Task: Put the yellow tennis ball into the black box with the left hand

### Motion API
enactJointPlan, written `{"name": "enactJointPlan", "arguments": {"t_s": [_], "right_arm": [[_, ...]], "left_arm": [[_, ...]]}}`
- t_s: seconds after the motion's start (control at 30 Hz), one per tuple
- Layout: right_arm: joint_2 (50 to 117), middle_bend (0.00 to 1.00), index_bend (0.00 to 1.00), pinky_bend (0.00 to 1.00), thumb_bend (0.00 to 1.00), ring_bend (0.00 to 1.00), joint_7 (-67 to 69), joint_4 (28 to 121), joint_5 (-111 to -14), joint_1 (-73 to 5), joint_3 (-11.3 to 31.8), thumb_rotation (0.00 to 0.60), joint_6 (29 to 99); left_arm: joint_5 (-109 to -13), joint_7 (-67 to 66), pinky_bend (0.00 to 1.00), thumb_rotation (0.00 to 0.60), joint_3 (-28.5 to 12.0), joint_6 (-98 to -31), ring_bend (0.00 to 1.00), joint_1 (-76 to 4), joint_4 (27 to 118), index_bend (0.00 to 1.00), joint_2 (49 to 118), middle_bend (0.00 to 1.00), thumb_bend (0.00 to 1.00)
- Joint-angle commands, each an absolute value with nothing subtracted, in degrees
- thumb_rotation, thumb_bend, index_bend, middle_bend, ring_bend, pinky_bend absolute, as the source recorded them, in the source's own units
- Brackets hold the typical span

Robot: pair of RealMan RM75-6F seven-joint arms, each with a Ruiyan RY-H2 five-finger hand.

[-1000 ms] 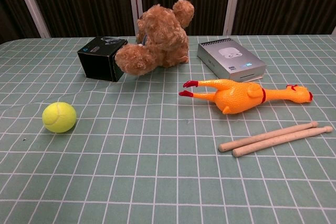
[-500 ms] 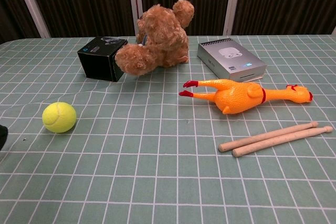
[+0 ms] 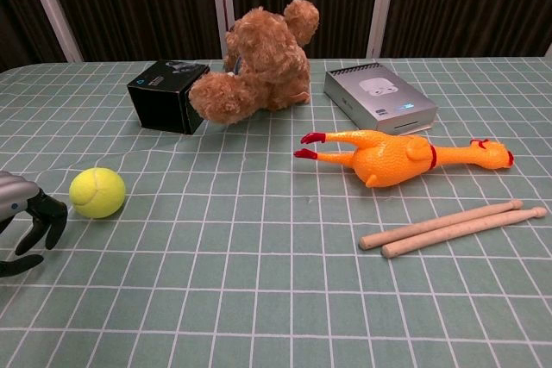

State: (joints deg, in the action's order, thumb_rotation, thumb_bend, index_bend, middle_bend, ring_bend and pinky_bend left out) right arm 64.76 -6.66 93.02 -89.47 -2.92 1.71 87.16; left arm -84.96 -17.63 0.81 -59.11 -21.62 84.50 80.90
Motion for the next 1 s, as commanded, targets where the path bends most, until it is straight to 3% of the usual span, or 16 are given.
{"name": "enactJointPlan", "arguments": {"t_s": [0.03, 0.6, 1.0], "right_arm": [[64.7, 0.0, 0.0, 0.0, 0.38, 0.0, -6.6, 93.1, -89.6, -2.9, 1.7, 0.6, 87.3], [62.4, 0.0, 0.0, 0.0, 0.38, 0.0, -2.0, 93.0, -90.0, -2.2, 1.7, 0.6, 88.3], [62.0, 0.0, 0.0, 0.0, 0.38, 0.0, -1.7, 93.2, -90.3, -1.7, 1.6, 0.6, 89.0]], "left_arm": [[-85.3, -16.5, 0.6, 0.6, 0.6, -58.6, 0.38, -22.4, 83.9, 0.47, 81.5, 0.61, 0.34], [-83.7, -12.4, 0.59, 0.6, -1.9, -56.8, 0.38, -26.5, 79.4, 0.38, 83.9, 0.56, 0.36], [-84.0, -11.7, 0.58, 0.6, -3.0, -57.1, 0.38, -28.9, 72.7, 0.37, 85.3, 0.56, 0.37]]}}
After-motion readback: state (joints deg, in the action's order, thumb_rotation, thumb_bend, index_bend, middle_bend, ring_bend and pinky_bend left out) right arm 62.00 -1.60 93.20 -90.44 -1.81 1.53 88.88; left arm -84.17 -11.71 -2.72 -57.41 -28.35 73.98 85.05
